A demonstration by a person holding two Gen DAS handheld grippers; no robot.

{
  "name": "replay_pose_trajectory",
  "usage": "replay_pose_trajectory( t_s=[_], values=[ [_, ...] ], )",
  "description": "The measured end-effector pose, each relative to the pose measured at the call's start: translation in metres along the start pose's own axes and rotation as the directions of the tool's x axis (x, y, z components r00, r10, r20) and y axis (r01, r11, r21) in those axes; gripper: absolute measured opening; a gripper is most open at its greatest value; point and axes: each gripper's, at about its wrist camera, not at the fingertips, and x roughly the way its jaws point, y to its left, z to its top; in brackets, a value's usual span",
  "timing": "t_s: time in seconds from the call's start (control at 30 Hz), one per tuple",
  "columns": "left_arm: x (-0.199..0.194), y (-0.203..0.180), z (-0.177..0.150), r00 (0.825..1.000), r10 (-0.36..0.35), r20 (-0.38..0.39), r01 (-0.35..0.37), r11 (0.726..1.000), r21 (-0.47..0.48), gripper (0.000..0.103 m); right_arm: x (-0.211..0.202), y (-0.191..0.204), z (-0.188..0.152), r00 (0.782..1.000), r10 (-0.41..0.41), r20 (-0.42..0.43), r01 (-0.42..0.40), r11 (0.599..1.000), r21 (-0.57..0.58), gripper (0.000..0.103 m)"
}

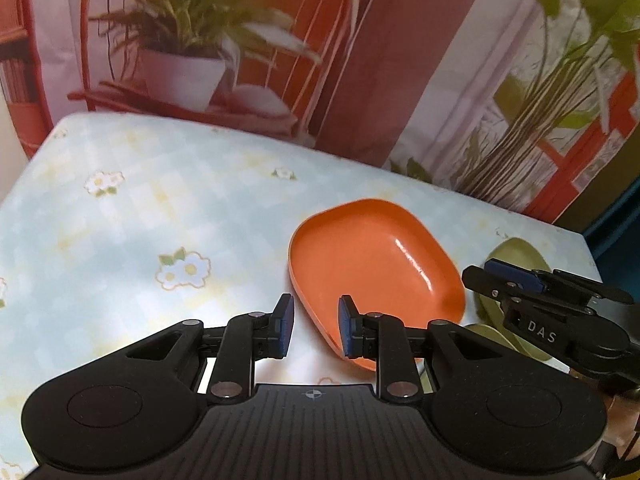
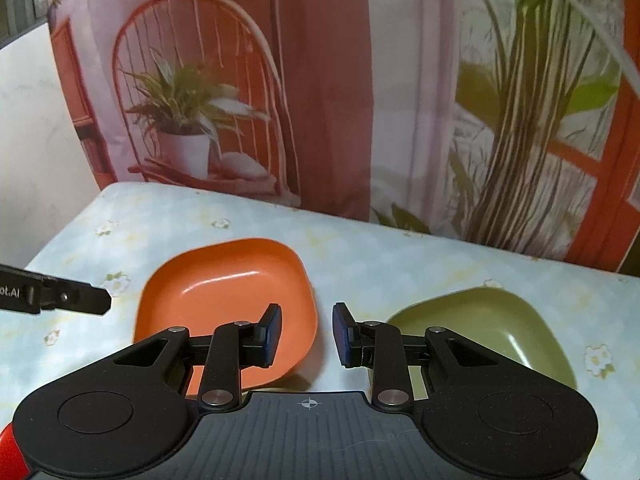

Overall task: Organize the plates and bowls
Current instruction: 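Grasp the orange plate rim with the left tool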

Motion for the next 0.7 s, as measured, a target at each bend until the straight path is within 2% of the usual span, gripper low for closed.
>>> replay_pose_trajectory(
  t_s=[0.43, 0.53, 0.6, 0.7],
  values=[
    [0.039, 0.006, 0.0, 0.996, -0.002, -0.091, 0.001, 1.0, -0.008, 0.025, 0.039, -0.006, -0.007, 0.996, 0.023, -0.088, -0.022, 1.0, 0.011, 0.025],
    [0.044, 0.006, 0.0, 0.994, -0.041, -0.105, 0.042, 0.999, 0.0, 0.019, 0.043, -0.006, -0.008, 0.994, 0.038, -0.104, -0.037, 0.999, 0.016, 0.018],
    [0.043, 0.002, -0.002, 0.995, -0.029, -0.099, 0.032, 0.999, 0.033, 0.019, 0.044, -0.006, -0.009, 0.993, 0.053, -0.107, -0.051, 0.998, 0.022, 0.014],
    [0.041, -0.001, -0.003, 0.995, -0.017, -0.095, 0.022, 0.998, 0.052, 0.019, 0.041, -0.004, -0.008, 0.994, 0.056, -0.095, -0.054, 0.998, 0.025, 0.014]
  ],
)
